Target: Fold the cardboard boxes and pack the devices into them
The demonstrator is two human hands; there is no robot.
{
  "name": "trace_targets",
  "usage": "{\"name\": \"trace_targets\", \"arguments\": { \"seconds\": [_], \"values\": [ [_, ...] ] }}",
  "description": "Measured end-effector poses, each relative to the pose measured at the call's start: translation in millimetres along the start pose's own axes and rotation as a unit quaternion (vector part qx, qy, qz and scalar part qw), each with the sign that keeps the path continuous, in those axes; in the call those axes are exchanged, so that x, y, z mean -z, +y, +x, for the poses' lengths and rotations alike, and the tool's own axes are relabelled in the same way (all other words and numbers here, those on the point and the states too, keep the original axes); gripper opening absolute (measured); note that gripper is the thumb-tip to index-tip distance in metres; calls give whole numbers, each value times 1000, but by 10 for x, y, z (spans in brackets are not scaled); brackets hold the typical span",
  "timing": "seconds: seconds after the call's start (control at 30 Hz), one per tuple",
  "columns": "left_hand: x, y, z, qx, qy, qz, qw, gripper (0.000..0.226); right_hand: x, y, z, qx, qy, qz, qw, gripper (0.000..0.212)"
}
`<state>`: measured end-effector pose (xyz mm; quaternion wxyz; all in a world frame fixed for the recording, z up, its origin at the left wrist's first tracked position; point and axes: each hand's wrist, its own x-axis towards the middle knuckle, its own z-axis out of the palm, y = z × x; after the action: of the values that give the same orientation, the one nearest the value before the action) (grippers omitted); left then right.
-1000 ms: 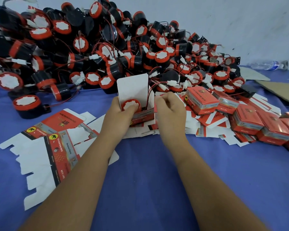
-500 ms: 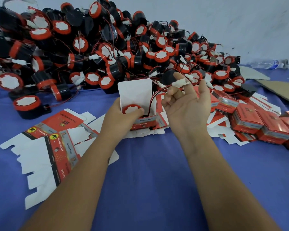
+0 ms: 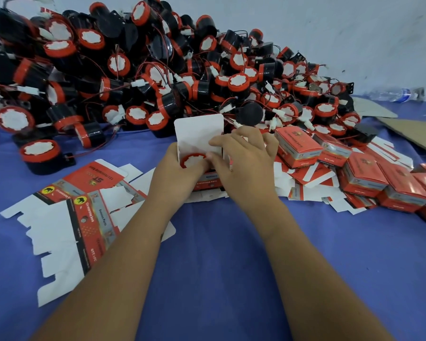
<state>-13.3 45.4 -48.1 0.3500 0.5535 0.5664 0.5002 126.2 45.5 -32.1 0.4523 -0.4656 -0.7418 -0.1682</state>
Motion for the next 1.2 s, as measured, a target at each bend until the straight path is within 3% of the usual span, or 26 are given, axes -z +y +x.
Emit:
{"name": "trace_targets", "arguments": {
  "seconds": [0.17, 0.33, 0.43, 0.6, 0.7, 0.77, 0.87, 0.93, 1.2],
  "values": [
    [-10, -30, 25, -2, 7, -4, 1000, 46, -37, 34, -30, 12, 18, -33, 999, 13],
    [-15, -41, 38, -3, 7, 6, 1000, 50, 11, -17, 26, -50, -36, 1, 998, 59],
    [-15, -43, 46, -6, 3, 8, 1000, 51, 42, 2, 34, -68, -35, 32, 997, 45],
    [-17, -44, 54, 3, -3, 10, 1000, 54, 66, 53, 21, -27, -59, 6, 998, 15],
    [-16, -29, 42, 3, 2, 15, 1000, 57, 50, 68, 22, -18, -60, -3, 998, 9],
    [-13, -24, 38, 0, 1, 12, 1000, 58, 31, 66, 16, -45, -61, 56, 996, 21],
    [-18, -27, 29, -3, -2, 11, 1000, 57, 22, 19, 7, -143, -87, 189, 968, 59],
    [-13, -25, 32, -3, -2, 12, 1000, 53, 16, 6, -7, -155, -88, 209, 961, 66],
    [-3, -22, 39, -3, -13, 3, 1000, 47, 25, 16, -26, -167, -134, 246, 946, 25]
  ]
}}
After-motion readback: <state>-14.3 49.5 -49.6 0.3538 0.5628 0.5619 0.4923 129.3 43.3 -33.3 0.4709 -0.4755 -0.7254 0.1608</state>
